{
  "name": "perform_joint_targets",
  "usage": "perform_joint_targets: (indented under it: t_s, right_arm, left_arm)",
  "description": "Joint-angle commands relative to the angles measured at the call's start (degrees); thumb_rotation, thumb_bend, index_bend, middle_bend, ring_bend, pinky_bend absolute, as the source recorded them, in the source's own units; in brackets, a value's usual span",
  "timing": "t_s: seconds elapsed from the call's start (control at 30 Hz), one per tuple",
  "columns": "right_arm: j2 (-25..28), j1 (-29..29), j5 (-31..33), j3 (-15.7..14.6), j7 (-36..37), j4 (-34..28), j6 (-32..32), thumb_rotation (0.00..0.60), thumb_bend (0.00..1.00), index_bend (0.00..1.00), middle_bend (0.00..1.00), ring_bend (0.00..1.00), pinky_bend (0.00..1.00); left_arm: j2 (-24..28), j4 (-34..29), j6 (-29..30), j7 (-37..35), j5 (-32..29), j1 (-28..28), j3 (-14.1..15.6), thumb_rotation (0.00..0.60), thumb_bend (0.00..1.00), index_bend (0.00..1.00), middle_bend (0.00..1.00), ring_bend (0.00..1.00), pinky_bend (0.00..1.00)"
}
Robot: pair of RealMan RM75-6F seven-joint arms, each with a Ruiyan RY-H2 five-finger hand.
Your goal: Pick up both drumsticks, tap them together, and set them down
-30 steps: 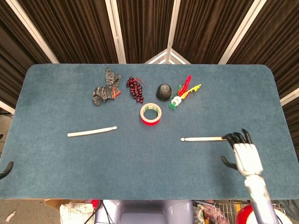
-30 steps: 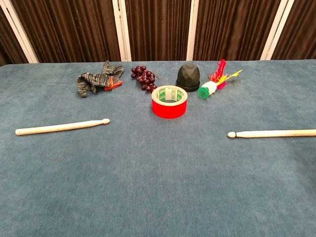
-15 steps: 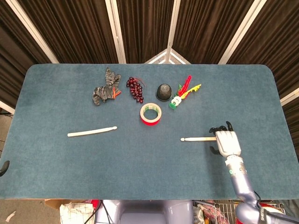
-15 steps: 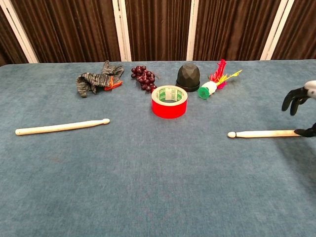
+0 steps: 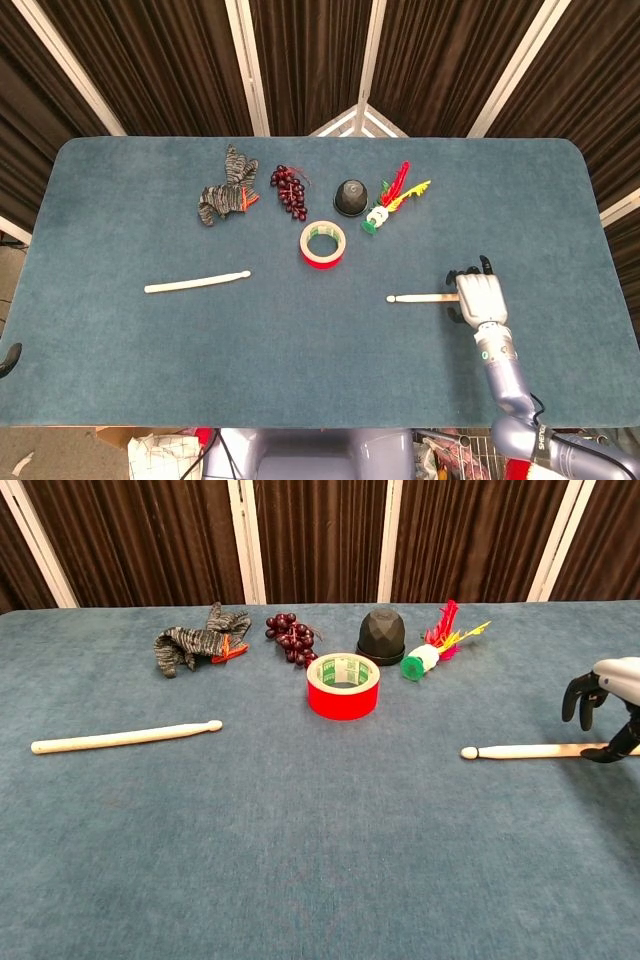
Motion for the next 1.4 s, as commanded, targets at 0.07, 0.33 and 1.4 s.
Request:
perform_joint_targets:
  t_s: [0.07, 0.33, 1.4]
  right_arm:
    - [-1.0, 0.5, -0.4, -0.5, 0.5, 1.9, -0.1, 0.6, 0.3, 0.45, 0.44, 0.28, 0.01]
    - [-1.7, 0.8, -0.7, -1.1, 2.5, 5.0, -0.6, 0.6, 0.3, 0.48, 0.44, 0.28, 0.01]
    - [-3.5, 1.5, -2.3, -2.3, 7.0, 13.6, -3.2, 0.6, 0.3, 0.49, 0.48, 0.31, 0.01]
  left_arm:
    - [-0.1, 0.0, -0.2, 0.3, -0.1, -0.1, 0.0, 0.6, 0.37, 0.15, 0.13, 0.0, 0.0]
    - [-0.3, 0.0, -0.4, 0.8, -0.7, -0.3, -0.2, 0.6, 0.37, 0.15, 0.13, 0.0, 0.0]
    - [-1.4, -0.4, -0.5, 3.6, -1.6, -0.6, -0.3, 0.6, 0.37, 0.15, 0.12, 0.0, 0.0]
